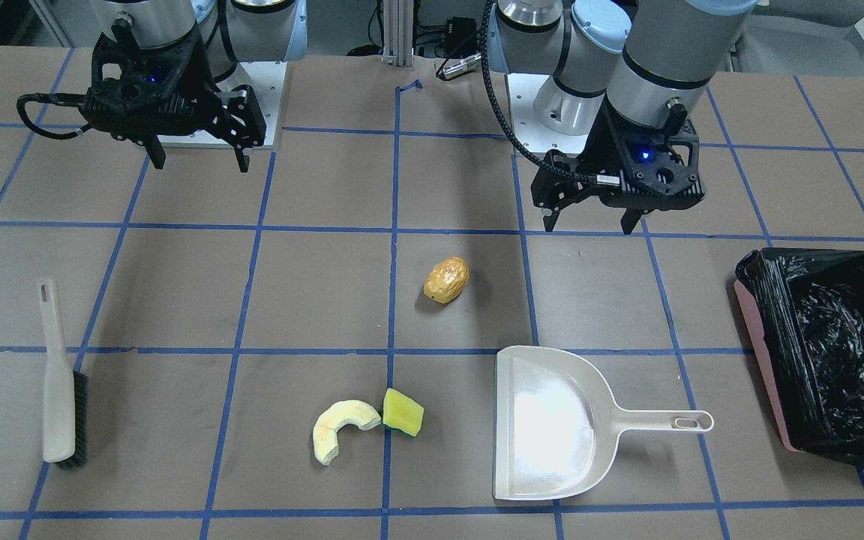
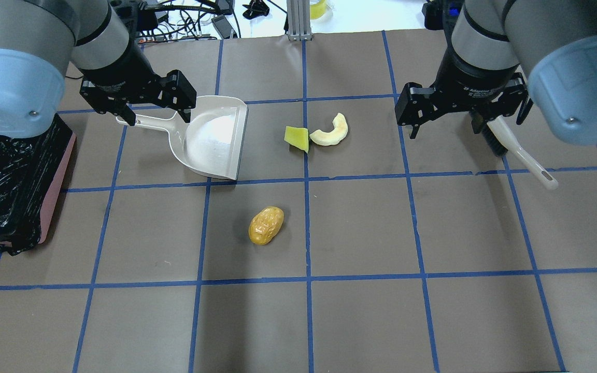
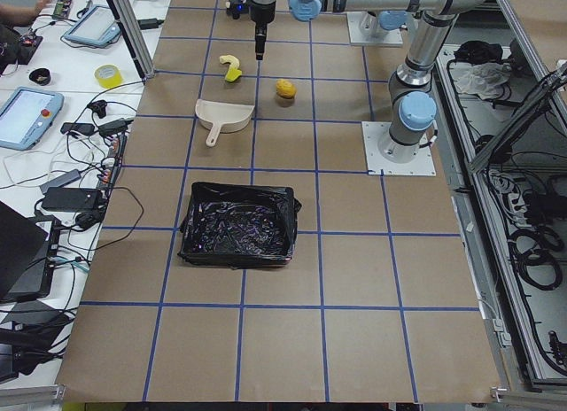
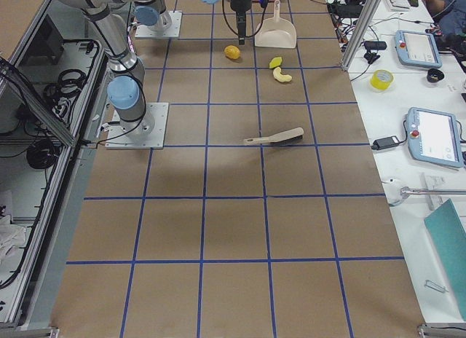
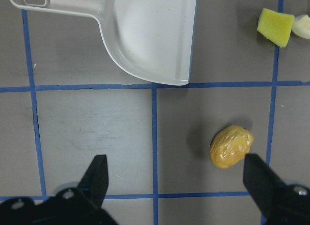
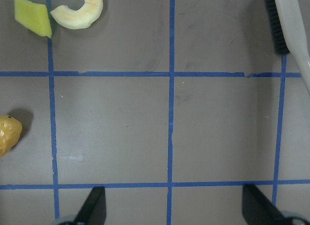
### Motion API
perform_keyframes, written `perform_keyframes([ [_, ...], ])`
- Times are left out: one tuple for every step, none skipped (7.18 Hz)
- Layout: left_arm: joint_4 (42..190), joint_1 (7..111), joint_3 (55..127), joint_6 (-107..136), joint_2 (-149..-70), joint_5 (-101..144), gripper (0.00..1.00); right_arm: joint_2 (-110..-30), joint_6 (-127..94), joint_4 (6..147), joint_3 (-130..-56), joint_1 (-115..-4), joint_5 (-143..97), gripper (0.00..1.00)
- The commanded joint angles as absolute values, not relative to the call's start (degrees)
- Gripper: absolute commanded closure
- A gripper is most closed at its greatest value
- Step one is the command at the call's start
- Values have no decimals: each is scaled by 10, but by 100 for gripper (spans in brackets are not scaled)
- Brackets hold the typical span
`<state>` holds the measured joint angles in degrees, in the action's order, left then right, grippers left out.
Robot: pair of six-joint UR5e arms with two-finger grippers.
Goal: Sweep and dump trash into bin
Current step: 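Grasp the white dustpan with the left gripper while the right grasps the brush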
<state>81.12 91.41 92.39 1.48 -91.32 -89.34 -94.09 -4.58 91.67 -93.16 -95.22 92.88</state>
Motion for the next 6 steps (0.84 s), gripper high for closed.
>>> perform_keyframes([
  [811, 915, 925, 18, -918, -893, 0, -940, -46, 911, -932, -953, 929, 0],
  [810, 915, 925, 18, -918, -892, 0, -938, -46, 911, -933, -953, 928, 0],
  [811, 915, 925, 19, -917, -892, 0, -913, -35, 919, -933, -949, 927, 0],
  [813, 916, 925, 18, -915, -893, 0, -891, 14, 922, -933, -941, 928, 0],
  [819, 917, 933, 16, -906, -893, 0, -869, 55, 924, -934, -912, 931, 0],
  [816, 918, 950, 18, -905, -892, 0, -854, 98, 937, -936, -874, 930, 0],
])
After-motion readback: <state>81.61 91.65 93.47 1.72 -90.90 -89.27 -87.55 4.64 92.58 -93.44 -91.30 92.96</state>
